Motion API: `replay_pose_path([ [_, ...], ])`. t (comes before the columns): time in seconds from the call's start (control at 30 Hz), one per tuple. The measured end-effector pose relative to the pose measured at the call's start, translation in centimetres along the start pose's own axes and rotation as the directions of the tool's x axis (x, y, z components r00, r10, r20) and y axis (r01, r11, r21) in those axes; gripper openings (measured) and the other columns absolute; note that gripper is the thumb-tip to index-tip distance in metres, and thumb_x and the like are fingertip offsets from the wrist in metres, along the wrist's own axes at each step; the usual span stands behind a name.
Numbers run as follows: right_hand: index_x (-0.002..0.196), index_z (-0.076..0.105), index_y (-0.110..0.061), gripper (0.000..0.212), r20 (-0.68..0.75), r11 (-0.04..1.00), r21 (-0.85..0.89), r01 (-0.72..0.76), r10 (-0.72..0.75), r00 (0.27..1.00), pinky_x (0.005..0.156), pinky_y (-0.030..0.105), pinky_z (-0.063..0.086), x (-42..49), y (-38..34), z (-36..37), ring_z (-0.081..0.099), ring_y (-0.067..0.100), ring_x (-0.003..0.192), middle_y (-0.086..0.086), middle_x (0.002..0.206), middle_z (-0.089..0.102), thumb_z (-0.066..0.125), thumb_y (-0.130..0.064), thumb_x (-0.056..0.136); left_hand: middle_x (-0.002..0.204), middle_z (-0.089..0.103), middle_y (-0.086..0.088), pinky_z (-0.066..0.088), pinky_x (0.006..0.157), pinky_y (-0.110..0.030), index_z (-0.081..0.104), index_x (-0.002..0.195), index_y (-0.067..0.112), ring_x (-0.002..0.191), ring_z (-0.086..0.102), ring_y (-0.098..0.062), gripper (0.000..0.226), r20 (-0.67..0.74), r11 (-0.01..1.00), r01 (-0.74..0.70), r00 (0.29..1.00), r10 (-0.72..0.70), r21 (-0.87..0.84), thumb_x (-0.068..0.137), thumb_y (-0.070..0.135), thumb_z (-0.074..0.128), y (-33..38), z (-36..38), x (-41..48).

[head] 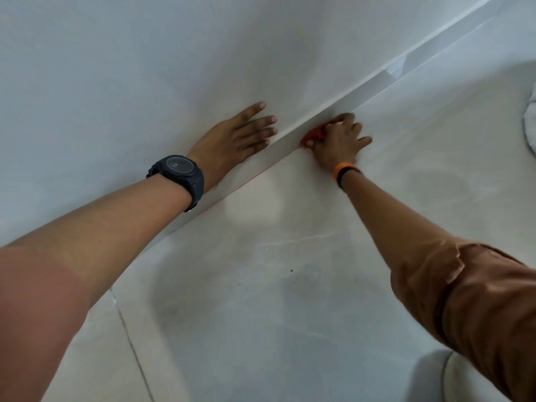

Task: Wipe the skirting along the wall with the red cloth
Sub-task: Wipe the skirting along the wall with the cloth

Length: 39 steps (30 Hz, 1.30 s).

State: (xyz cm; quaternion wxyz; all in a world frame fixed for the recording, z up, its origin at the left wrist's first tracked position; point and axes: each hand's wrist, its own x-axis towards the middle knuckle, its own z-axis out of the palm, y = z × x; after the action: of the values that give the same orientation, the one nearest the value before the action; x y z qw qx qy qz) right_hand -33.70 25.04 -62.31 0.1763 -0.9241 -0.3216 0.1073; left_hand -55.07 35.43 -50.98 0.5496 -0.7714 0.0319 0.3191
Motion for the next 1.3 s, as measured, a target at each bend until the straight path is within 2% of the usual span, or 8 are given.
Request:
replay_pose_path([
  [0.23, 0.104, 0.068, -0.010, 0.032, -0.051, 0.999, 0.014, 0.050, -0.049, 0.997, 0.092, 0.048, 0.032, -0.1, 0.9, 1.2, 0.038, 0.038, 0.117, 0.012, 0.136, 0.039, 0.071, -0.035, 0.084, 0.170, -0.029, -0.019, -0.019, 0.121, -0.069, -0.021, 0.164, 0.006, 0.156, -0.027, -0.043, 0.126, -0.011, 1.000, 0.009, 1.000, -0.009, 0.020, 0.088, 0.078, 0.049, 0.0, 0.2, 0.1],
  [0.5, 0.083, 0.070, -0.010, 0.020, 0.038, 0.897, -0.107, 0.428, -0.427, 0.904, 0.081, 0.046, 0.035, -12.2, -6.3, 6.6, 0.045, 0.035, 0.101, 0.010, 0.124, 0.049, 0.075, -0.029, 0.078, 0.168, -0.033, -0.019, -0.015, 0.125, -0.066, -0.021, 0.165, 0.012, 0.154, -0.032, -0.044, 0.121, 0.002, 0.998, 0.021, 1.000, -0.021, 0.051, 0.091, 0.074, 0.053, 0.0, -0.6, 0.1],
  [0.67, 0.109, 0.070, -0.028, 0.028, -0.025, 0.954, -0.217, 0.206, -0.216, 0.976, 0.095, 0.059, 0.031, -1.7, -0.5, 3.3, 0.040, 0.037, 0.112, 0.013, 0.130, 0.043, 0.058, -0.042, 0.088, 0.169, -0.032, -0.018, -0.013, 0.125, -0.067, -0.022, 0.164, 0.008, 0.156, -0.029, -0.043, 0.120, 0.009, 0.999, 0.010, 1.000, -0.010, 0.031, 0.092, 0.073, 0.050, -0.2, -0.5, -0.1],
  [0.77, 0.111, 0.068, -0.021, 0.033, 0.037, 0.944, -0.260, 0.202, -0.200, 0.979, 0.096, 0.058, 0.030, 4.7, 4.1, -0.8, 0.040, 0.038, 0.113, 0.014, 0.129, 0.041, 0.057, -0.043, 0.089, 0.169, -0.032, -0.019, -0.013, 0.125, -0.067, -0.022, 0.164, 0.007, 0.155, -0.029, -0.045, 0.120, 0.014, 0.999, -0.002, 1.000, 0.001, 0.054, 0.093, 0.073, 0.049, -0.3, -1.1, 0.0],
  [0.87, 0.103, 0.072, -0.021, 0.025, 0.062, 0.916, -0.221, 0.334, -0.329, 0.942, 0.093, 0.052, 0.032, 4.8, 5.5, -2.0, 0.042, 0.037, 0.111, 0.012, 0.125, 0.044, 0.061, -0.040, 0.090, 0.169, -0.030, -0.019, -0.012, 0.125, -0.067, -0.021, 0.164, 0.008, 0.156, -0.027, -0.044, 0.117, 0.020, 0.999, -0.013, 1.000, 0.013, 0.048, 0.095, 0.071, 0.049, -0.5, -1.4, 0.0],
  [1.13, 0.094, 0.071, -0.006, 0.047, 0.141, 0.745, -0.218, 0.631, -0.615, 0.775, 0.087, 0.044, 0.034, -0.5, 2.6, -0.9, 0.047, 0.034, 0.104, 0.013, 0.118, 0.050, 0.051, -0.049, 0.089, 0.169, -0.030, -0.018, -0.013, 0.125, -0.066, -0.021, 0.164, 0.007, 0.157, -0.027, -0.041, 0.116, 0.041, 0.997, -0.015, 0.999, 0.012, 0.070, 0.096, 0.067, 0.052, -0.9, -2.4, 0.2],
  [1.2, 0.103, 0.069, -0.015, 0.056, 0.087, 0.773, -0.261, 0.578, -0.577, 0.812, 0.087, 0.047, 0.036, 0.3, 4.3, -1.3, 0.049, 0.035, 0.103, 0.014, 0.117, 0.051, 0.037, -0.058, 0.087, 0.170, -0.030, -0.018, -0.012, 0.125, -0.066, -0.021, 0.164, 0.006, 0.157, -0.027, -0.041, 0.118, 0.036, 0.997, -0.015, 0.999, 0.012, 0.076, 0.095, 0.067, 0.053, -0.9, -2.3, 0.3],
  [1.3, 0.121, 0.061, -0.018, 0.052, -0.019, 0.902, -0.321, 0.290, -0.313, 0.950, 0.095, 0.055, 0.034, 3.6, 6.7, -2.2, 0.046, 0.038, 0.111, 0.018, 0.123, 0.048, 0.038, -0.056, 0.093, 0.170, -0.028, -0.018, -0.011, 0.126, -0.066, -0.020, 0.164, 0.005, 0.157, -0.026, -0.042, 0.117, 0.044, 0.998, -0.023, 0.999, 0.020, 0.058, 0.096, 0.067, 0.052, -0.9, -2.2, 0.2],
])
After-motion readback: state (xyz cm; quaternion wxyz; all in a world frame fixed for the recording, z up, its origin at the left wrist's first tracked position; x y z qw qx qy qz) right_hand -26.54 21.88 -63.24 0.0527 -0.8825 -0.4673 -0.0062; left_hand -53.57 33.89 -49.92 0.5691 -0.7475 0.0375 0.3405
